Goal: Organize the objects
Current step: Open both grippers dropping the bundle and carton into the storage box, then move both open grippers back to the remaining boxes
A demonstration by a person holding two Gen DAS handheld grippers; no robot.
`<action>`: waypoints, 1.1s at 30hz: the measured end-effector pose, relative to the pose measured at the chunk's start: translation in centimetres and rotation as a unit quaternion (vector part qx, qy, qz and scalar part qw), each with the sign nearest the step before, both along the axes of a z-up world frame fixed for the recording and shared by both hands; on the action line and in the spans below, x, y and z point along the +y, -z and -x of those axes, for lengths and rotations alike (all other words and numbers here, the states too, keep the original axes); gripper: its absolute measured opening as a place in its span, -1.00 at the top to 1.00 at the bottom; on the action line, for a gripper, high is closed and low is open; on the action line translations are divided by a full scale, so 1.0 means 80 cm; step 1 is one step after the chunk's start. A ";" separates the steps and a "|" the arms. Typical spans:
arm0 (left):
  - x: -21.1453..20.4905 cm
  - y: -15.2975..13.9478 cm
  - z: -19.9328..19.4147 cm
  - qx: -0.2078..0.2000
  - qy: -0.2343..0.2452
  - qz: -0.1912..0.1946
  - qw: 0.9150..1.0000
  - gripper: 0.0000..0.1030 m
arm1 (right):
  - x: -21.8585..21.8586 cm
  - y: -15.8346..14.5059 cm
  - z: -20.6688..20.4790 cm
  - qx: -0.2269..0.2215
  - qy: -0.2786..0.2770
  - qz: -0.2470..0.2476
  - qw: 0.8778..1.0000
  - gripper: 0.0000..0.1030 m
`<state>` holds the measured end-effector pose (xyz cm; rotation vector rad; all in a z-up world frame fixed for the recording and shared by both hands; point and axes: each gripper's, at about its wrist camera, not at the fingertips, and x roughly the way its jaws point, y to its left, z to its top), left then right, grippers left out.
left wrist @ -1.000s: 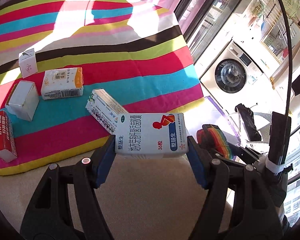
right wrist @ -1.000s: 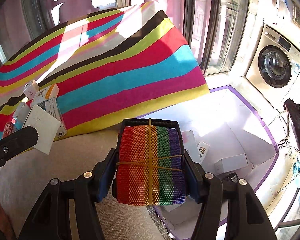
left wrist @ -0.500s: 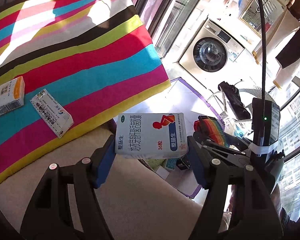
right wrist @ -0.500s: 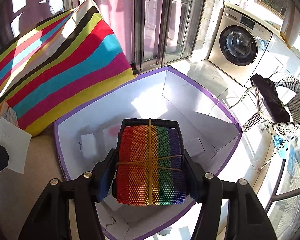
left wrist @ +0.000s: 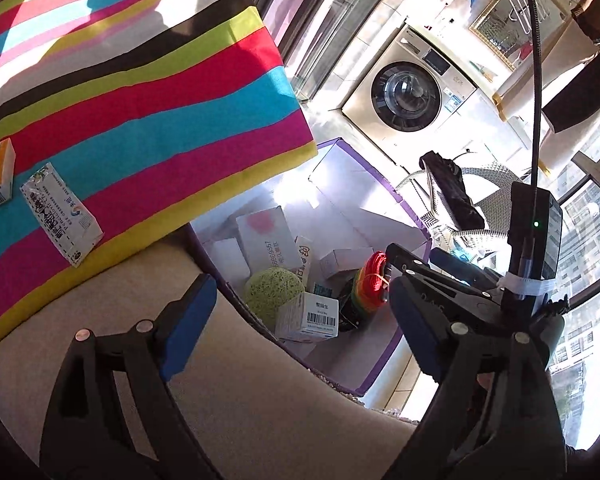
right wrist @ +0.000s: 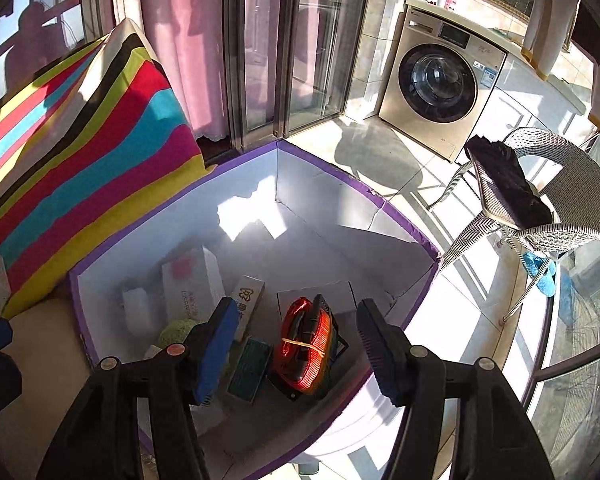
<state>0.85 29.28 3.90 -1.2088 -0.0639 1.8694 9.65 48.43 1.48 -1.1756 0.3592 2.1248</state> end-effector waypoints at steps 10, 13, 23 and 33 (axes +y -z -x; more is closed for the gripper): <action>-0.056 -0.003 0.010 -0.008 -0.059 -0.021 0.998 -0.74 | -0.054 -0.020 0.028 0.028 -0.049 -0.020 0.998 -0.57; -0.080 -0.005 0.010 0.008 -0.087 0.000 0.996 -0.74 | -0.075 -0.028 0.038 0.036 -0.069 -0.032 0.996 -0.62; -0.171 -0.003 0.019 0.007 -0.162 0.015 0.987 -0.74 | -0.146 -0.041 0.073 0.048 -0.161 -0.055 0.984 -0.64; -0.267 0.004 0.024 -0.006 -0.238 0.006 0.971 -0.61 | -0.190 -0.030 0.104 0.065 -0.241 0.040 0.968 -0.64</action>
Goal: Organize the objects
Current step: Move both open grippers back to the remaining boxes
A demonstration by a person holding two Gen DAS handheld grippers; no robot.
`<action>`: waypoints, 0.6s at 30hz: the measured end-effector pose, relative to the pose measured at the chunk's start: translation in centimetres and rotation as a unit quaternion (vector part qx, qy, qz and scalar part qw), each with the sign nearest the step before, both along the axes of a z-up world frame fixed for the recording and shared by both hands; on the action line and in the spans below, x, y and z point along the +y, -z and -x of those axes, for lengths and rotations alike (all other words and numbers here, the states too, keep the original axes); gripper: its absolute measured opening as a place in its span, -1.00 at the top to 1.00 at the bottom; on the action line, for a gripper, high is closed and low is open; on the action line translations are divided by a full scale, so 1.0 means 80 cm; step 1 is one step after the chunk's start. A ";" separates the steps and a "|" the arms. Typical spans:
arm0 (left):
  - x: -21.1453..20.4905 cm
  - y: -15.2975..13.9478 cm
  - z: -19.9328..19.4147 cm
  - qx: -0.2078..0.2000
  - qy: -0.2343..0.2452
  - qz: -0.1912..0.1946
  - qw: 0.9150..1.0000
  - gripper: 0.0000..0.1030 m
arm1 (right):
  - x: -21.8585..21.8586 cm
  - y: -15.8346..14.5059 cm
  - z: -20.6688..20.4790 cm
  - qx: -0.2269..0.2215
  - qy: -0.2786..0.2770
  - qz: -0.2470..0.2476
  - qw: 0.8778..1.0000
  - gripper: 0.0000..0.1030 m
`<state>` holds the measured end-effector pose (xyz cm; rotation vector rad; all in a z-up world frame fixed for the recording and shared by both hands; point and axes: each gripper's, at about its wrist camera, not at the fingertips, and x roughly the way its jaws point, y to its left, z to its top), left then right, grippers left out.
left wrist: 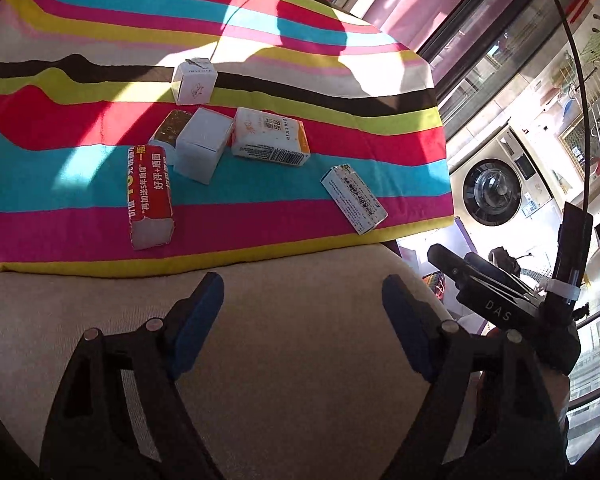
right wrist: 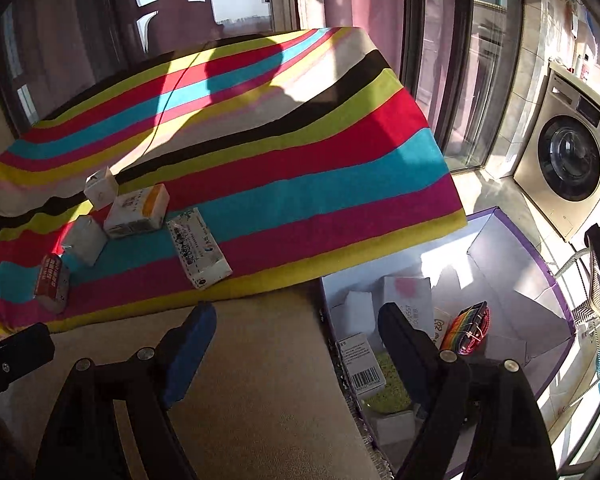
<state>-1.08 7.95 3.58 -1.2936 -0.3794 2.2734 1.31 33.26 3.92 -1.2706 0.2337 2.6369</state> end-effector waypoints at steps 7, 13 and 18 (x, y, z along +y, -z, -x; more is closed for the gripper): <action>-0.055 0.007 0.018 -0.006 -0.080 0.011 0.997 -0.59 | -0.036 0.001 0.022 0.002 -0.055 -0.008 0.998 -0.64; -0.068 0.016 0.044 -0.014 -0.095 0.038 0.995 -0.58 | -0.050 0.005 0.047 0.001 -0.074 -0.002 0.997 -0.64; -0.065 0.026 0.065 -0.019 -0.093 0.060 0.994 -0.58 | -0.060 0.015 0.069 -0.008 -0.085 -0.006 0.996 -0.63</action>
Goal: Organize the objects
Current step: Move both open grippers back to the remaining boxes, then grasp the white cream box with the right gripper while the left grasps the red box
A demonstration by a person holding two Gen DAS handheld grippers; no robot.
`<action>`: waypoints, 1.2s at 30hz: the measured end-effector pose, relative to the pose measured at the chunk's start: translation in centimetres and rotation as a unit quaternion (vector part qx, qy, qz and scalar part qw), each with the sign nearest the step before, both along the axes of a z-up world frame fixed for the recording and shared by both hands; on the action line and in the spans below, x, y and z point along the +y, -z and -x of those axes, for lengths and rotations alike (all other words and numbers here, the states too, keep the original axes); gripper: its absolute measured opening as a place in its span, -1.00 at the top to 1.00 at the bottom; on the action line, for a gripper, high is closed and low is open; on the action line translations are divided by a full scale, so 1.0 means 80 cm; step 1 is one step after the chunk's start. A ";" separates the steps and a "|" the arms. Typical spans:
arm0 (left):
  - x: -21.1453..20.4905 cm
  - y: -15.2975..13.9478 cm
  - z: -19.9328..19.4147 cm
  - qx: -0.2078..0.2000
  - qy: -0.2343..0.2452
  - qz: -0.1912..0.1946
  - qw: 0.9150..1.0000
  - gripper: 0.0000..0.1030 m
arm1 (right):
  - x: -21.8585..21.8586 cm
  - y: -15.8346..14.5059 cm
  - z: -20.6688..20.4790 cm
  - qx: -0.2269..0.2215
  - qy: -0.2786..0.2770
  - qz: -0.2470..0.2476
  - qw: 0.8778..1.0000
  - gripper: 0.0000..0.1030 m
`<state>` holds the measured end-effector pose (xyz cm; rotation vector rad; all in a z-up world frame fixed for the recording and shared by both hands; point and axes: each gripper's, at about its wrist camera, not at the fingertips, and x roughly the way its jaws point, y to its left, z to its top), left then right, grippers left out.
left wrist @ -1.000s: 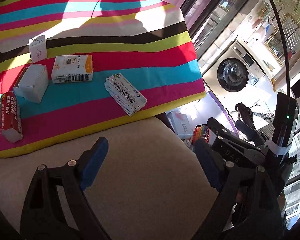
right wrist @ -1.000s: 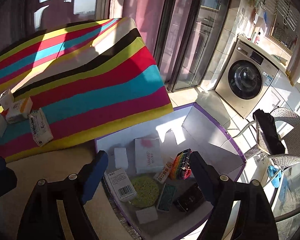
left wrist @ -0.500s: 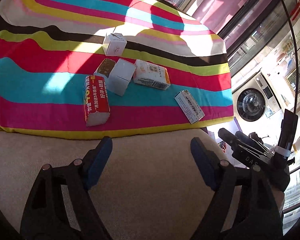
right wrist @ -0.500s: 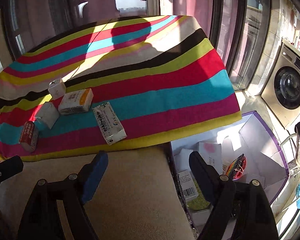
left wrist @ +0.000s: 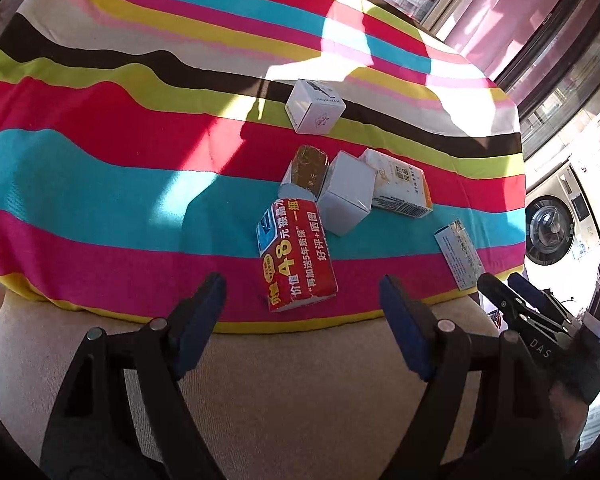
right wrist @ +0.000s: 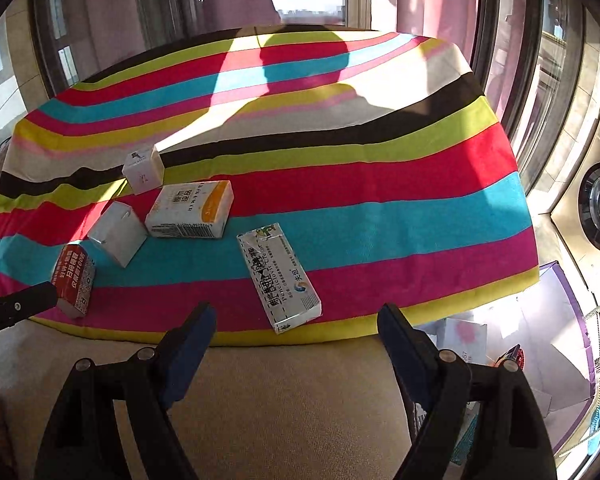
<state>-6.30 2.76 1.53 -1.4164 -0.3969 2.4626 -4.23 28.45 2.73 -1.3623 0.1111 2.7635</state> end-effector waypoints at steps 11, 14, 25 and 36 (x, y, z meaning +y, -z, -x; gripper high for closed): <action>0.007 0.017 0.024 -0.010 0.000 0.038 0.999 -0.26 | -0.003 0.024 0.037 -0.031 -0.007 0.000 1.000 -0.26; 0.010 0.019 0.028 -0.010 -0.001 0.053 0.999 0.01 | -0.005 0.032 0.044 -0.043 -0.009 -0.002 0.999 -0.09; 0.022 0.022 0.022 0.008 0.003 0.089 0.996 0.38 | -0.022 0.039 0.047 -0.049 -0.024 -0.034 0.998 0.33; 0.026 0.006 0.002 0.029 0.013 0.091 0.995 0.38 | -0.035 0.025 0.029 -0.025 -0.027 -0.072 0.997 0.33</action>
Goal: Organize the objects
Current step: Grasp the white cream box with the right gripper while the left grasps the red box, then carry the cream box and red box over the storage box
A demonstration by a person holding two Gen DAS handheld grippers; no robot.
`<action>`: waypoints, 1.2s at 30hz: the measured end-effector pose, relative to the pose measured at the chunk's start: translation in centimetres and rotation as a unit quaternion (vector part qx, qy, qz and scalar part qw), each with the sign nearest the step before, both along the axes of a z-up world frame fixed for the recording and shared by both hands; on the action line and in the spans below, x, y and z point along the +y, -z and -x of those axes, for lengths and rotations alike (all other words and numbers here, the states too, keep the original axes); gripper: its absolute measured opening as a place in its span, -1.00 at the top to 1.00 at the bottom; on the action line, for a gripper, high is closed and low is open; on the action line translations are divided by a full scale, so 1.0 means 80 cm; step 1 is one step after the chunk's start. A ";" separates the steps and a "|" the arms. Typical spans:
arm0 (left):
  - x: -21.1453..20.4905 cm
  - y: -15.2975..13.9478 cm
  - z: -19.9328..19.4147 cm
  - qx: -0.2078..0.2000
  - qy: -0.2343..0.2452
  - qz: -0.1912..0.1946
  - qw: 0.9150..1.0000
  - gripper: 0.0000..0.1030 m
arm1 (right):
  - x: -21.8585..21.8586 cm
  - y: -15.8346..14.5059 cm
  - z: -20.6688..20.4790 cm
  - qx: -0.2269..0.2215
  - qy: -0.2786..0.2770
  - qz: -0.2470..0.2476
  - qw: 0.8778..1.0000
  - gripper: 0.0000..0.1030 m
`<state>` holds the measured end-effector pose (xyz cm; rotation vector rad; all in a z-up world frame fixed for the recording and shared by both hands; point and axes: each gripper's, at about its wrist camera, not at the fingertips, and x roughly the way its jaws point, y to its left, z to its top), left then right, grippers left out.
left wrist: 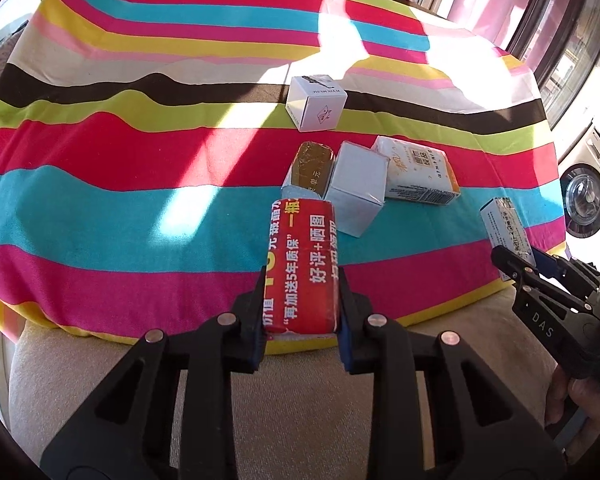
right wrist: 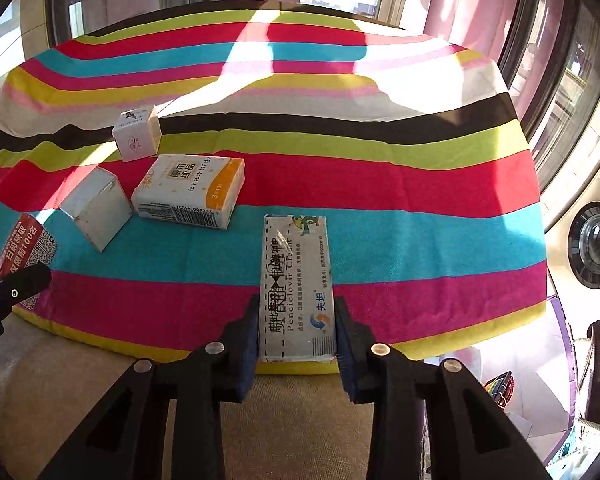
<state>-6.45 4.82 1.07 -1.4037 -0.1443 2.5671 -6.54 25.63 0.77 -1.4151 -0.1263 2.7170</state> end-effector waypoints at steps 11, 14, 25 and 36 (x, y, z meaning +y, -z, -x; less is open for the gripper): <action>0.015 -0.012 -0.019 0.003 0.020 -0.010 1.000 0.38 | -0.005 -0.010 -0.020 0.009 -0.001 0.009 1.000 0.33; 0.021 -0.014 -0.024 0.004 0.025 -0.011 1.000 0.38 | -0.003 -0.011 -0.026 0.009 0.002 0.015 1.000 0.33; 0.046 -0.017 -0.035 0.004 0.047 -0.016 0.999 0.38 | 0.012 -0.014 -0.044 0.008 0.018 0.042 0.999 0.33; 0.075 -0.020 -0.042 0.003 0.077 -0.025 0.997 0.38 | 0.031 -0.019 -0.062 0.010 0.038 0.061 0.997 0.33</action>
